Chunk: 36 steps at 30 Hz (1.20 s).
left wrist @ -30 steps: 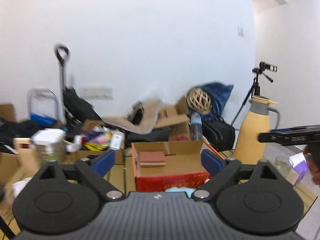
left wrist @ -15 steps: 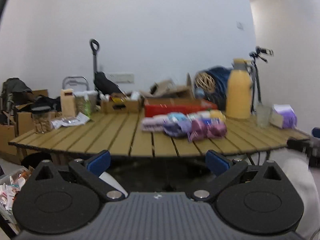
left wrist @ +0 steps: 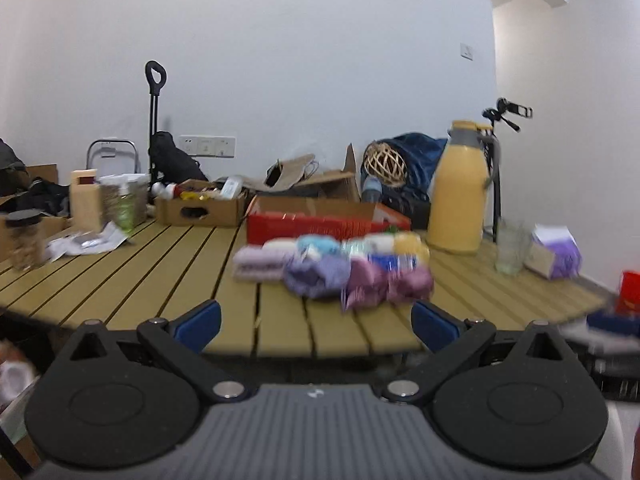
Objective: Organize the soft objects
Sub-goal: 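Grasp the pink satin scrunchie with the right gripper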
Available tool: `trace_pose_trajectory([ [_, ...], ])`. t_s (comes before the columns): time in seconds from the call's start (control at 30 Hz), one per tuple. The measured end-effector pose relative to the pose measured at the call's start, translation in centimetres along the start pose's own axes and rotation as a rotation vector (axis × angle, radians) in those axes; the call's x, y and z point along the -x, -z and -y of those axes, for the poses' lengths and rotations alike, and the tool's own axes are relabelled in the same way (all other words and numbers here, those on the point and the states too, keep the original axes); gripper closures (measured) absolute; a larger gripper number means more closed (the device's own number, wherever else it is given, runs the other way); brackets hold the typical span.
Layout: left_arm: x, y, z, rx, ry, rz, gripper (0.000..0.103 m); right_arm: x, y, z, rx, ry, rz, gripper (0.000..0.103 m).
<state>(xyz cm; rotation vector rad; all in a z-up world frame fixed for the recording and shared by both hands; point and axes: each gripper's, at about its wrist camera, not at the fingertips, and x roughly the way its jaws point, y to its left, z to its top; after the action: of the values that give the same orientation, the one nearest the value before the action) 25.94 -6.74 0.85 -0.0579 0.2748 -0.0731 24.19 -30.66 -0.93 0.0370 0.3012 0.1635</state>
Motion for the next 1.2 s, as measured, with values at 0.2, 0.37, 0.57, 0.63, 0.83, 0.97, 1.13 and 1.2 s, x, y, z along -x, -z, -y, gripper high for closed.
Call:
trace_pose_trajectory([
  [0.2,-12.9,-4.1,1.7,0.041,0.006,-0.023,0.045,-9.5,-3.7,2.0,-0.071,-0.034,-0.030,0.030],
  [0.37,-21.1,-3.8,2.9,0.015,0.037,-0.156,0.091,-16.8,-6.0,3.5,-0.152,-0.060,-0.085,0.042],
  [0.57,-18.8,0.4,4.2,-0.056,0.077,-0.190,0.093,-22.2,-6.1,4.0,-0.184,-0.134,-0.162,0.055],
  [0.63,-18.9,0.0,3.9,-0.034,0.087,-0.200,0.093,-23.9,-5.7,3.8,-0.201,-0.158,-0.208,0.060],
  [0.83,-19.0,-0.5,3.4,0.005,0.127,-0.253,0.050,-24.2,-3.9,3.4,-0.203,-0.181,-0.256,0.083],
  [0.97,-19.6,0.1,3.2,0.064,0.213,-0.358,0.044,-23.2,-2.1,3.5,-0.228,-0.180,-0.290,0.089],
  [1.13,-20.1,0.6,3.3,0.063,0.213,-0.359,0.064,-22.9,-1.8,4.0,-0.240,-0.186,-0.281,0.091],
  [1.2,-20.2,0.5,3.0,0.078,0.225,-0.367,0.067,-22.9,-1.8,4.1,-0.245,-0.187,-0.280,0.091],
])
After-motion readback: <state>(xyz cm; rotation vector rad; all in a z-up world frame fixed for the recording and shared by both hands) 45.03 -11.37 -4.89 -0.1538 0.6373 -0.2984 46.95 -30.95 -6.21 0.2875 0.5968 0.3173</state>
